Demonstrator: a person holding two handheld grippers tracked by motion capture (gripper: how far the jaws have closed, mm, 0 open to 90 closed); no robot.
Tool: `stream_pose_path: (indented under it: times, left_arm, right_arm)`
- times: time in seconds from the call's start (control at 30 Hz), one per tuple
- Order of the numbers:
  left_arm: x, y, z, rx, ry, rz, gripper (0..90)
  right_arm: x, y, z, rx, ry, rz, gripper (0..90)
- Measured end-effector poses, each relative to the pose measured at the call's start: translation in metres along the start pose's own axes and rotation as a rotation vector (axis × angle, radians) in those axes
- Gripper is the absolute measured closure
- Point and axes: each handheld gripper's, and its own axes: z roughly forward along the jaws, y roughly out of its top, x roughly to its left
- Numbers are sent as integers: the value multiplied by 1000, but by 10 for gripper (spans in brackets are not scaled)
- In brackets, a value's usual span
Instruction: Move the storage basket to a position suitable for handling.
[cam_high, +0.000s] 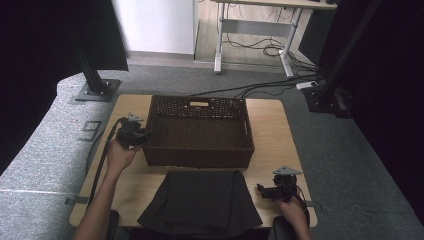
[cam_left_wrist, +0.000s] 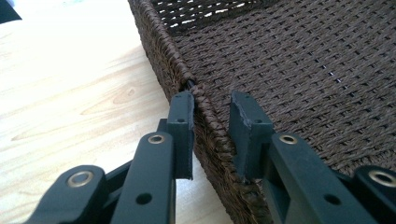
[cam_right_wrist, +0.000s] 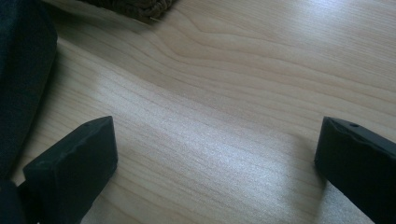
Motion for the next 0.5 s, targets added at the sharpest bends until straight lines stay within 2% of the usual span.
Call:
stream_pose_path:
  times: [0.2, 0.5]
  left_arm:
    - [-9, -5, -6, 8, 19, 17, 702]
    - [-5, -5, -6, 2, -13, 37, 700]
  right_arm:
    - [0, 0, 0, 1, 0, 2, 0]
    - [0, 0, 0, 1, 0, 2, 0]
